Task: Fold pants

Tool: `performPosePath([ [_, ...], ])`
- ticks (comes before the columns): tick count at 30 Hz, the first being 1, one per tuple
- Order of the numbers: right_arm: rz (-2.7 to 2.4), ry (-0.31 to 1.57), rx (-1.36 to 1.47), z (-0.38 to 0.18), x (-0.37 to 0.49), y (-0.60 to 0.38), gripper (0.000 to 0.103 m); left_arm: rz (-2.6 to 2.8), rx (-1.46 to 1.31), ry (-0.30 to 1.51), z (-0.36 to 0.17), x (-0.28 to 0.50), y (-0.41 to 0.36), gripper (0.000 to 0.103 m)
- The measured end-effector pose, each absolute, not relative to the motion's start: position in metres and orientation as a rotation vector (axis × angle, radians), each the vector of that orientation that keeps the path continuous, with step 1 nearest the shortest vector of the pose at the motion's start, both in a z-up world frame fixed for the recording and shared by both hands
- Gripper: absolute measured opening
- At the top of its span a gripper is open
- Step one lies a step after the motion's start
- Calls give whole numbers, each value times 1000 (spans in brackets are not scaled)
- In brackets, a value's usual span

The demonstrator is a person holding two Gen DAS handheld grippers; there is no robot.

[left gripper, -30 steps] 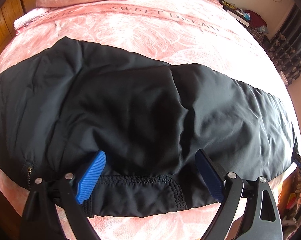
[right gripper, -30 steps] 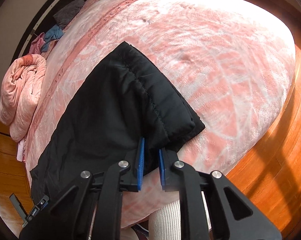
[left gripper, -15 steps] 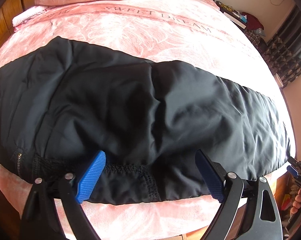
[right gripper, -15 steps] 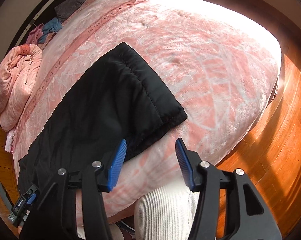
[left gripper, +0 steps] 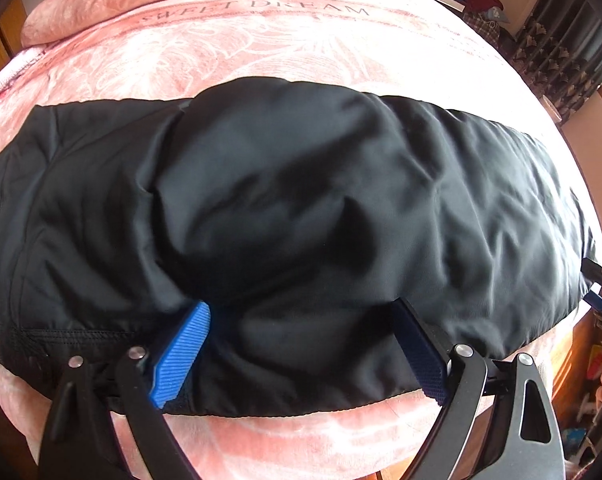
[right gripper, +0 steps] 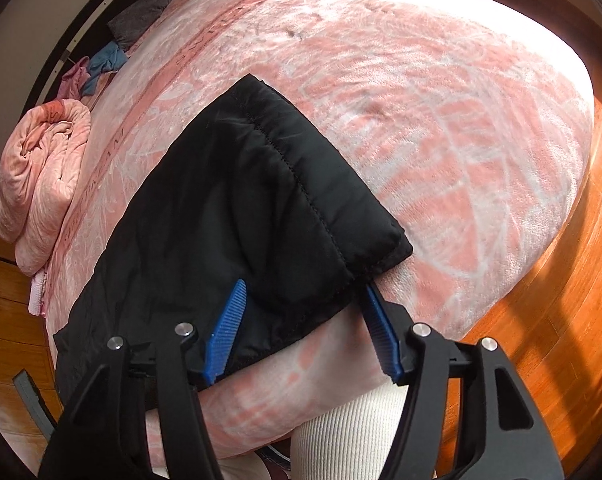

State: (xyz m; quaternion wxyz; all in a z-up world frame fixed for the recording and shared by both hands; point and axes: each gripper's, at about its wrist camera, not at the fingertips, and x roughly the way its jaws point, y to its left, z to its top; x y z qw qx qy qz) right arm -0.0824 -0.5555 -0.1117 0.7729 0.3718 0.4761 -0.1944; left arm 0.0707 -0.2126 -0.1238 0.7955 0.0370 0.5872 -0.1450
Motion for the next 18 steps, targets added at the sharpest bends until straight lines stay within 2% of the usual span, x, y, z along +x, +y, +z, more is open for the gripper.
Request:
performPosePath([
  [8,-413,991,900,-123,-83,-569,59,-325,68,1267,-130,76,-208,94],
  [10,-395,977,871,-116,-79,-565,47,-322,67,1268,-130,78,-208,95],
  [12,-370,947,888,-108,-78,-567,20,-318,60,1268,-132,77,-212,95],
  [14,-331,932,882,-96,-73,-569,13,-315,53,1269,-133,77,-212,96],
  [18,-254,851,817,-52,-64,-568,10,-320,12,1272,-128,76,-215,96],
])
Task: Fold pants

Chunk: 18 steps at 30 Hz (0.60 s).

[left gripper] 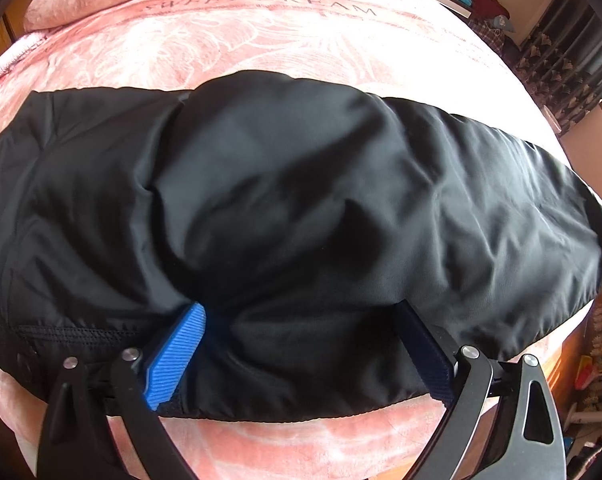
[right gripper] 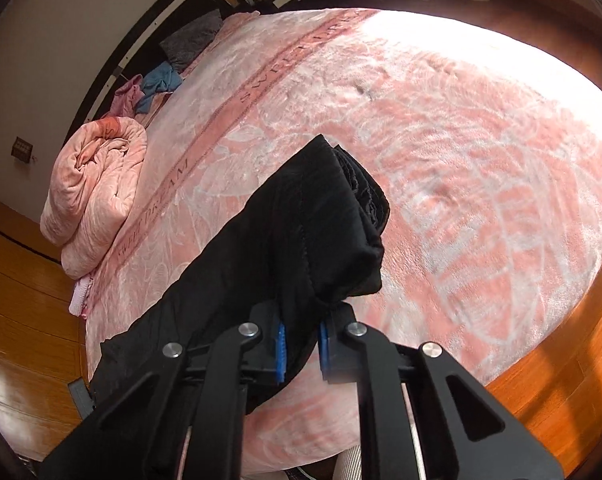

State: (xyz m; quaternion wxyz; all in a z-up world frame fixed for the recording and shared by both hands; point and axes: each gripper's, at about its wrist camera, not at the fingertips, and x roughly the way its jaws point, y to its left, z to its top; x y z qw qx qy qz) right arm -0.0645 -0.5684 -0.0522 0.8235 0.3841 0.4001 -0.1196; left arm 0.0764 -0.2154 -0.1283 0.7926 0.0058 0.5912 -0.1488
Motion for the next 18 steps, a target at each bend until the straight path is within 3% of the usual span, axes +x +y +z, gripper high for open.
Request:
performPosePath([
  [6,-317,795,756,-26,-68,-589,9,-316,-10,1235,-113,86,-227,96],
  [13,-493,957,818,-113,-85,-604,10,-321,138,1211,-137,76,-258,100],
  [18,-474,899,750,-78,-81,-593,10,-350,64,1247,-126,77,-239,99],
])
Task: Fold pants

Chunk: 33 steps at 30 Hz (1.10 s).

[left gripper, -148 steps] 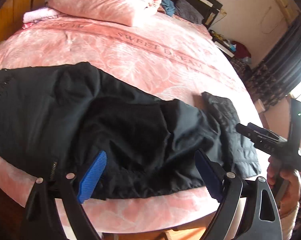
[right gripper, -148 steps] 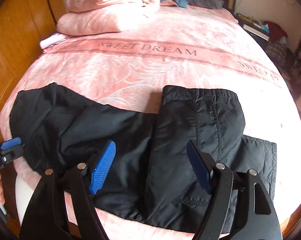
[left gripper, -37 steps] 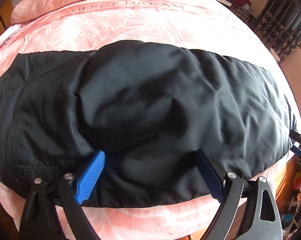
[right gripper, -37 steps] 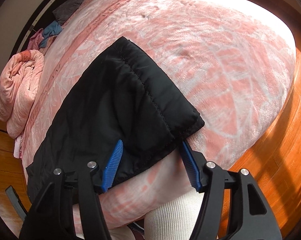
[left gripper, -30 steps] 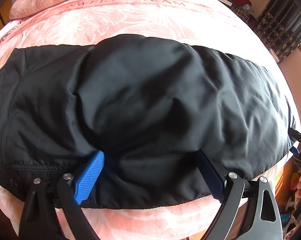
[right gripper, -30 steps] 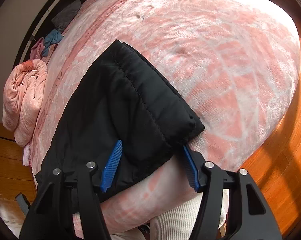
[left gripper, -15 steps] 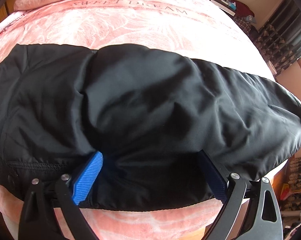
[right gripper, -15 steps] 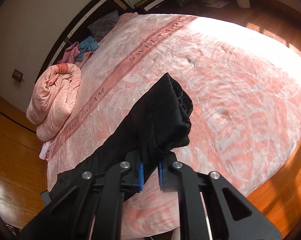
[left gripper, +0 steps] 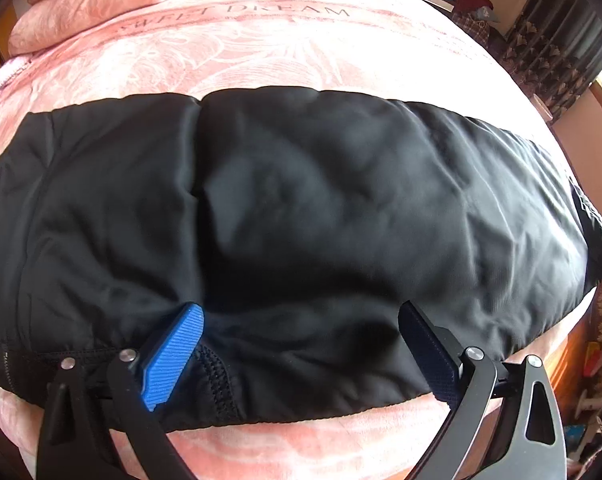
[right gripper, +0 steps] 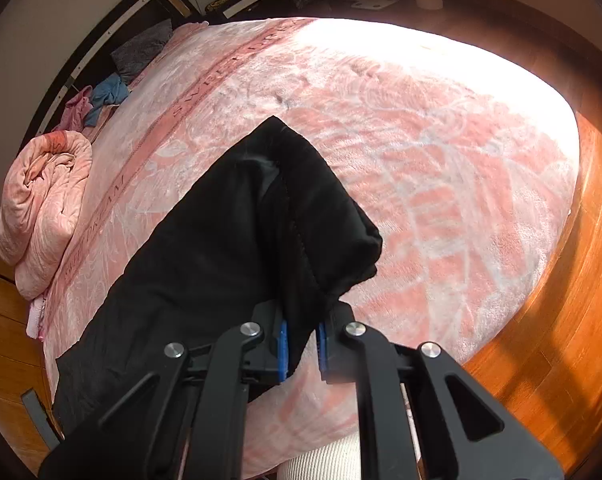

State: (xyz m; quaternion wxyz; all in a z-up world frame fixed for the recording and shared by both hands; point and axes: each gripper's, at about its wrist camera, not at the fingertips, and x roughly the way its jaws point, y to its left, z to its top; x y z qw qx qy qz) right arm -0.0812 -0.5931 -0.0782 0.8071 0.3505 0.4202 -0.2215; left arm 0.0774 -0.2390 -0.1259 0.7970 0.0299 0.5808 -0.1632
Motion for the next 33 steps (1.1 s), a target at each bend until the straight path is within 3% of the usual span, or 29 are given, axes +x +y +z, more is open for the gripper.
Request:
performPosePath([
  [14,-167,741,397,31,-26,-458,11,-157,-49,1217,-109,92,-111,99],
  [33,158,908,120,-12,23,-292,12,-76,-169,1172,-98,102,-41,99],
])
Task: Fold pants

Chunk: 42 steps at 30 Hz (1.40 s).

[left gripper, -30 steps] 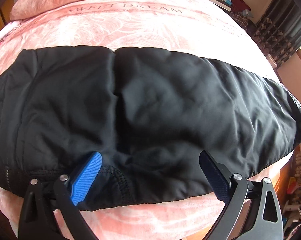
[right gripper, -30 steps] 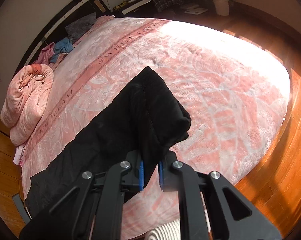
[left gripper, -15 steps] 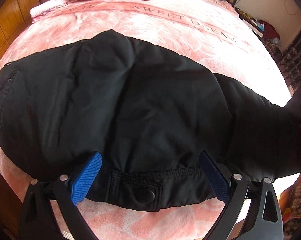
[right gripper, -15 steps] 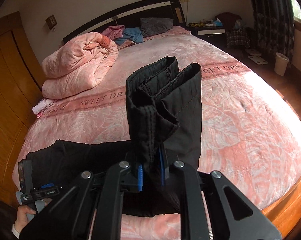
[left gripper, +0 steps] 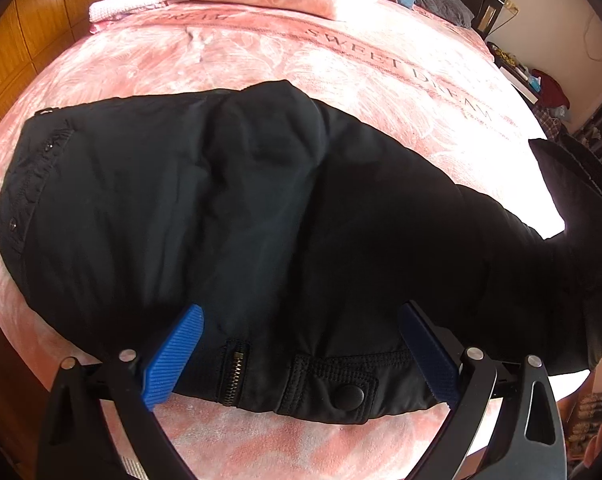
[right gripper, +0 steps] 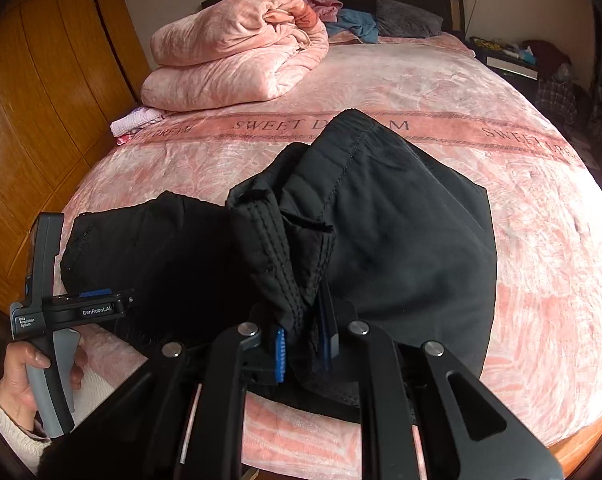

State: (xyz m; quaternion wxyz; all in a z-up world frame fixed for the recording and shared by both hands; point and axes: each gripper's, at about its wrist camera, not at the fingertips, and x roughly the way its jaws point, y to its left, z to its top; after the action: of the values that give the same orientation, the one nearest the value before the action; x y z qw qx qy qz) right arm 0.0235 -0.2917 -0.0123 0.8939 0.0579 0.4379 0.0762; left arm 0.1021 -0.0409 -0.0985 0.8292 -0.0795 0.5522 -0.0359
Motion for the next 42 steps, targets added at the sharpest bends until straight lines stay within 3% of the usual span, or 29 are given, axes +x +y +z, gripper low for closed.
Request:
performPosePath([
  [8,247,1013,-10,-61,29,-227,13,-33,-192,1171,-100,95,-24,99],
  [10,254,1035,-41,-73,30,-218,20,-24,-197,1175,-103,95,-19,99],
  [13,300,1070,-35,-82,30,-213,40,-20,-212,1182,-105,95,-13,99],
  [15,358,1086,13,-80,27,-212,64,-22,-215,1181,-106,93,-11,99],
  [17,404,1074,55,-71,22,-212,64,-23,-214,1179,-105,91,-10,99],
  [24,387,1022,90,-39,15,-217,63,-43,-193,1187,-101,89,-18,99],
  [28,313,1065,-45,-53,24,-204,62,-31,-117,1184,-99,92,-36,99],
  [32,252,1121,-53,-81,34,-202,55,-39,-93,1196,-104,94,-36,99],
  [34,249,1122,-21,-89,38,-206,39,-46,-76,1209,-107,96,-35,99],
  [35,257,1128,5,-91,40,-208,21,-47,-63,1214,-109,96,-36,99],
  [36,258,1136,39,-92,41,-211,16,-46,-52,1218,-111,97,-36,99],
  [39,280,1131,76,-85,40,-215,8,-53,-39,1220,-115,98,-35,99],
  [42,350,1090,116,-63,35,-213,8,-61,-47,1221,-118,98,-34,99],
])
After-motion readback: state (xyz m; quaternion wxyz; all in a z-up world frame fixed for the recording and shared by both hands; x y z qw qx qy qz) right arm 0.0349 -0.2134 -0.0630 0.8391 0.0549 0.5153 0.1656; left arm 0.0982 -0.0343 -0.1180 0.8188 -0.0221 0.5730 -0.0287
